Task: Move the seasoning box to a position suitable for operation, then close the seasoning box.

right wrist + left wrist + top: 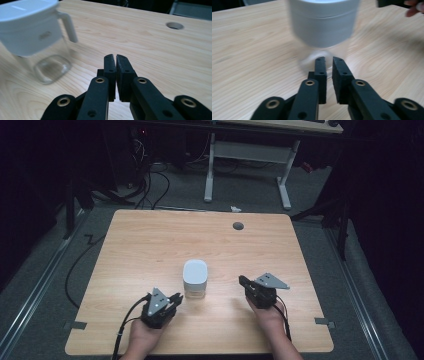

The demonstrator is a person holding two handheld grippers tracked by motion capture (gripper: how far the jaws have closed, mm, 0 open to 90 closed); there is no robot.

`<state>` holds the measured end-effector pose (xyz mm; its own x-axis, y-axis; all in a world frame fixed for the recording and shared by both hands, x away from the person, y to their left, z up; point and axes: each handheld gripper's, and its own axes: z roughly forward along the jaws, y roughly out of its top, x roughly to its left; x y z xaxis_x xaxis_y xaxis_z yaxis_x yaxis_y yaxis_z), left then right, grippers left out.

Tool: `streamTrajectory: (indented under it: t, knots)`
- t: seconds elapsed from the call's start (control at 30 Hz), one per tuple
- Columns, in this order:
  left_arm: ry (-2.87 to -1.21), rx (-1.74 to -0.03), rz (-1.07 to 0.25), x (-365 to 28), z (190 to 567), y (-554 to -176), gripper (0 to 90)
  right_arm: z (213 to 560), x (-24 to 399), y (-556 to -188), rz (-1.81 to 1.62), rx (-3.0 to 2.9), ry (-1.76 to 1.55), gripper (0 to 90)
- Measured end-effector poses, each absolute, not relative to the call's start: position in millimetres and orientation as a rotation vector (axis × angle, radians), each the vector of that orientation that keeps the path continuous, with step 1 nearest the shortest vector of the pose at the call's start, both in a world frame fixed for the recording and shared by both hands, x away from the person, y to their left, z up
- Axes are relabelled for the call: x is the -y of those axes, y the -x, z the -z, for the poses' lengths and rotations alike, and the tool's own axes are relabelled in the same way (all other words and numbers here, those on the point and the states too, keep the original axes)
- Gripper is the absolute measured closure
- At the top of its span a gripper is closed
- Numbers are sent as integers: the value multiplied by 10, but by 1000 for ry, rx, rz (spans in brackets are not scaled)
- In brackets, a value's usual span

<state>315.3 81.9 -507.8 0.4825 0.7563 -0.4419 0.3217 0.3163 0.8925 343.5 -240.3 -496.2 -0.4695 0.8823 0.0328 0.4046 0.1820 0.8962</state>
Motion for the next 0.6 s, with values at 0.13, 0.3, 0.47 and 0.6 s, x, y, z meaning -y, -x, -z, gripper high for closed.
streamTrajectory:
  t: [0.13,0.3,0.47,0.6]
  knots:
    - [-1238,-1168,-444,-1204,5083,-3317,686,5039,2622,-3379,-1217,-1928,-1256,811]
    - [-1264,-1212,-633,-1550,5288,-3355,580,5147,3026,-3166,-1158,-1840,-1341,716]
    - [-1277,-1243,-626,-1638,5375,-3223,572,5130,3234,-2954,-1173,-1759,-1397,660]
    - [-1277,-1237,-608,-1608,5349,-3188,561,5140,3254,-2951,-1171,-1753,-1403,642]
